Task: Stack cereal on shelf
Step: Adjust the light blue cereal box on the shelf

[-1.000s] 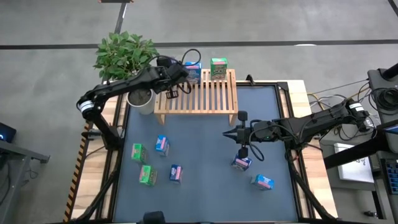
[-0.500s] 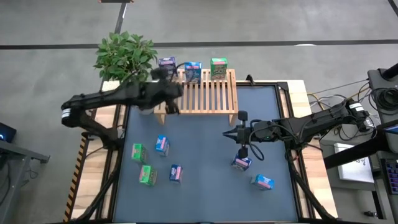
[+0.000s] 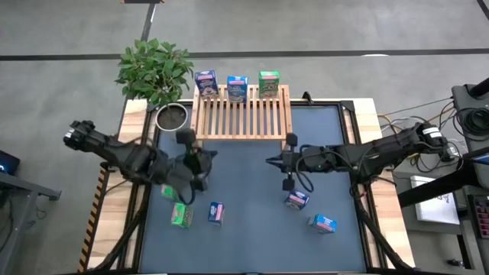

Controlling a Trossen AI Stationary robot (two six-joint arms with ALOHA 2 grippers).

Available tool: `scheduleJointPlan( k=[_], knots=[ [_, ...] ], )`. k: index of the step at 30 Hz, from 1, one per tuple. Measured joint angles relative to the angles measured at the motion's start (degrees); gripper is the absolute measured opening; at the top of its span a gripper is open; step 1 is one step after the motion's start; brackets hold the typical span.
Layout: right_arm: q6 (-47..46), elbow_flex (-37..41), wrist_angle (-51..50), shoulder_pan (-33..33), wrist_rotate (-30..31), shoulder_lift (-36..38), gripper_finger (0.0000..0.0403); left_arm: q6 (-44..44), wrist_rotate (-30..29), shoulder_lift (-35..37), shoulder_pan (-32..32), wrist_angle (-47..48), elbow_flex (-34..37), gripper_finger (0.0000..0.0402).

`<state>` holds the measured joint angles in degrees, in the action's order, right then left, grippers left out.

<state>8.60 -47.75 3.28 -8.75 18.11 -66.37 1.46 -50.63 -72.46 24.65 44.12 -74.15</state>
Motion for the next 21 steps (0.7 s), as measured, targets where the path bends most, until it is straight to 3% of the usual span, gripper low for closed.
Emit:
scheduleJointPlan(
  k=[10, 21],
  knots=[
    [2.63, -11.70, -9.90, 6.83, -0.50, -2.64, 0.0012, 1.62, -0.46, 5.46, 3.82, -12.89, 14.92, 0.0000],
    [9.17, -30.78, -20.64, 16.12, -0.71, -16.55, 0.0012, 17.03, -0.44, 18.58, 3.66, -36.77, 32.03, 0.0000]
  ],
)
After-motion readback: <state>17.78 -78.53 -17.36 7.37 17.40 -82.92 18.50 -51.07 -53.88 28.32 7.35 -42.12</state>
